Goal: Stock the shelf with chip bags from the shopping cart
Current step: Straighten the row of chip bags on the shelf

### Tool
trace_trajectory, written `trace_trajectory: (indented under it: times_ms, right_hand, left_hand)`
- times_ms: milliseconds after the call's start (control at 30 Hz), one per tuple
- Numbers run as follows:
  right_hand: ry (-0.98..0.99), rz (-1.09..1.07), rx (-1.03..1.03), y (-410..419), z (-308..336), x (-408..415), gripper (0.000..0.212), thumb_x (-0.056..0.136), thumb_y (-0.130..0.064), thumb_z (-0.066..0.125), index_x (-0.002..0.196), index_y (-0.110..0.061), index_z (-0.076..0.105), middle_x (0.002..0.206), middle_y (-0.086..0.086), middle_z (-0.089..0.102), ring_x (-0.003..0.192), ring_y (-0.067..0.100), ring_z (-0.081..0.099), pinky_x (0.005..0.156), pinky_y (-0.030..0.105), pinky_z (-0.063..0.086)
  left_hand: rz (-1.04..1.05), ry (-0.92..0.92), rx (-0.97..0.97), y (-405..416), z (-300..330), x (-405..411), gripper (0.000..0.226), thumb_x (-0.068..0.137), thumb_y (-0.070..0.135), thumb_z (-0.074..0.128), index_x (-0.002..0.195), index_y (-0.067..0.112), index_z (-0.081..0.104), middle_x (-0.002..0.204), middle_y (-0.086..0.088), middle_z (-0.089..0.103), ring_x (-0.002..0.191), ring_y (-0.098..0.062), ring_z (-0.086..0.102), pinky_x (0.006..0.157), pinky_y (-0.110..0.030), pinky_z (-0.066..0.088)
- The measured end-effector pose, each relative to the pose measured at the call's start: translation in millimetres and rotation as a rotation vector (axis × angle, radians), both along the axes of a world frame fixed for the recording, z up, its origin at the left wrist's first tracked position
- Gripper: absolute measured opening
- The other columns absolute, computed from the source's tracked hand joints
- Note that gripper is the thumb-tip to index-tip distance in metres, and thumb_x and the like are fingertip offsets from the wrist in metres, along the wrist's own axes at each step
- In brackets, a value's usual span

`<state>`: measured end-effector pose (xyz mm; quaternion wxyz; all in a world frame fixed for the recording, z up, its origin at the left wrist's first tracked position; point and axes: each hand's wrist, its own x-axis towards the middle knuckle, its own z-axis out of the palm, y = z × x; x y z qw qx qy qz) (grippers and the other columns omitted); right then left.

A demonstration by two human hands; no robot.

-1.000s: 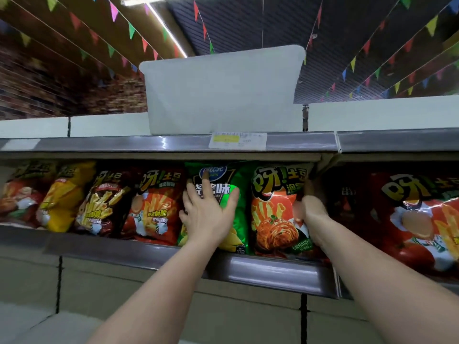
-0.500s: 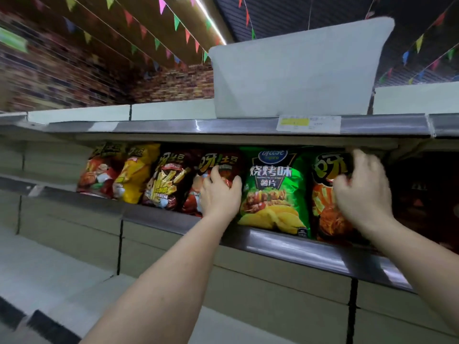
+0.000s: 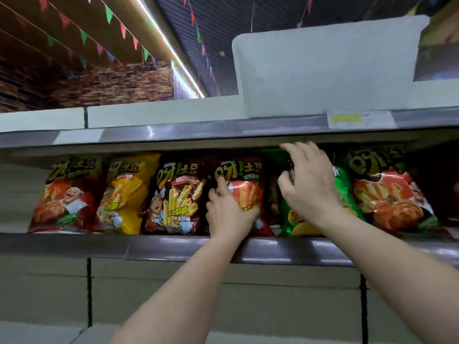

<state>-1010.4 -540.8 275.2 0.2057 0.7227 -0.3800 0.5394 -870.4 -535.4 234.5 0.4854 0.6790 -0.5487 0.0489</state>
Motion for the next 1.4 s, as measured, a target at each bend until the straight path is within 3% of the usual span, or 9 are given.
trace_trajectory:
  times_ms: [133, 267, 600, 667, 800, 900, 1067, 1167, 1400]
  right_hand:
    - [-0.026, -0.155, 0.191, 2.4, -4.7, 0.1, 0.068, 0.069, -0.027, 0.035, 0.131, -0.005, 0.049, 0.132, 0.019, 0.049, 0.128, 0.034, 0.038, 0.111, 0.045, 0.023]
    - [0.038, -0.257, 0.226, -3.1, -11.1, 0.9, 0.070, 0.068, -0.030, 0.035, 0.131, -0.005, 0.051, 0.131, 0.021, 0.050, 0.125, 0.036, 0.041, 0.110, 0.045, 0.021]
    - [0.234, -0.244, 0.341, -16.6, -6.6, -5.6, 0.083, 0.070, -0.050, 0.025, 0.142, -0.012, 0.038, 0.147, 0.019, 0.033, 0.136, 0.032, 0.027, 0.111, 0.040, 0.016]
    - [0.235, -0.243, 0.340, -15.4, -5.0, -7.7, 0.073, 0.080, -0.051, 0.031, 0.141, -0.013, 0.039, 0.146, 0.018, 0.035, 0.135, 0.032, 0.028, 0.112, 0.041, 0.017]
    - [0.156, -0.270, 0.301, -4.4, -3.0, -1.5, 0.063, 0.085, -0.041, 0.040, 0.139, -0.008, 0.042, 0.142, 0.023, 0.037, 0.135, 0.035, 0.027, 0.113, 0.042, 0.014]
    - [0.108, -0.169, 0.256, 8.5, -9.8, 19.5, 0.054, 0.089, -0.030, 0.047, 0.137, -0.005, 0.043, 0.146, 0.022, 0.033, 0.139, 0.034, 0.020, 0.115, 0.040, 0.011]
    - [0.097, 0.055, 0.269, 28.0, -4.2, 71.0, 0.051, 0.088, -0.018, 0.055, 0.137, -0.005, 0.044, 0.142, 0.018, 0.042, 0.134, 0.031, 0.032, 0.109, 0.034, 0.023]
    - [0.080, 0.111, 0.306, 37.3, 1.9, 108.2, 0.051, 0.089, -0.020, 0.053, 0.139, -0.010, 0.042, 0.140, 0.015, 0.044, 0.130, 0.030, 0.036, 0.105, 0.034, 0.028]
    - [0.013, 0.069, 0.405, 30.3, -2.8, 179.5, 0.047, 0.094, -0.025, 0.048, 0.139, -0.013, 0.042, 0.136, 0.015, 0.044, 0.127, 0.029, 0.040, 0.101, 0.033, 0.033]
  left_hand:
    - [-0.066, -0.013, -0.037, 3.8, -6.1, 4.4, 0.105, 0.081, 0.046, 0.068, 0.151, 0.016, -0.004, 0.149, -0.020, 0.022, 0.134, -0.035, 0.028, 0.108, -0.041, 0.028]
    - [-0.099, -0.067, 0.016, 3.1, -5.5, 4.8, 0.107, 0.080, 0.059, 0.062, 0.151, 0.016, -0.005, 0.150, -0.019, 0.019, 0.135, -0.036, 0.028, 0.107, -0.042, 0.030]
    - [-0.188, -0.077, 0.126, 11.4, -1.7, 10.8, 0.104, 0.083, 0.053, 0.063, 0.151, 0.018, -0.008, 0.157, -0.019, 0.004, 0.141, -0.037, 0.020, 0.112, -0.041, 0.023]
    - [-0.187, -0.078, 0.126, 15.3, 0.5, 11.0, 0.102, 0.084, 0.053, 0.062, 0.152, 0.019, -0.006, 0.157, -0.017, 0.003, 0.142, -0.036, 0.020, 0.113, -0.042, 0.023]
    - [-0.200, -0.134, -0.038, 34.5, 4.0, 19.2, 0.079, 0.092, 0.046, 0.054, 0.152, 0.020, 0.009, 0.157, -0.010, 0.016, 0.141, -0.027, 0.025, 0.112, -0.040, 0.029]
    - [-0.173, -0.136, -0.201, 53.5, 4.3, 40.4, 0.060, 0.097, 0.034, 0.048, 0.149, 0.016, 0.025, 0.150, -0.006, 0.033, 0.137, -0.020, 0.030, 0.111, -0.033, 0.027]
    - [0.100, -0.155, -0.305, 75.0, 6.2, 107.4, 0.051, 0.097, 0.029, 0.045, 0.144, 0.015, 0.034, 0.146, -0.005, 0.039, 0.135, -0.021, 0.031, 0.111, -0.035, 0.025]
    - [0.256, -0.274, -0.189, 74.5, 6.4, 151.5, 0.053, 0.099, 0.033, 0.040, 0.147, 0.014, 0.029, 0.153, -0.009, 0.029, 0.142, -0.024, 0.022, 0.117, -0.041, 0.017]
    - [0.064, -0.420, 0.097, 52.3, -4.1, 188.7, 0.063, 0.101, 0.043, 0.027, 0.153, 0.012, 0.010, 0.161, -0.007, 0.004, 0.148, -0.021, 0.001, 0.119, -0.036, 0.003]
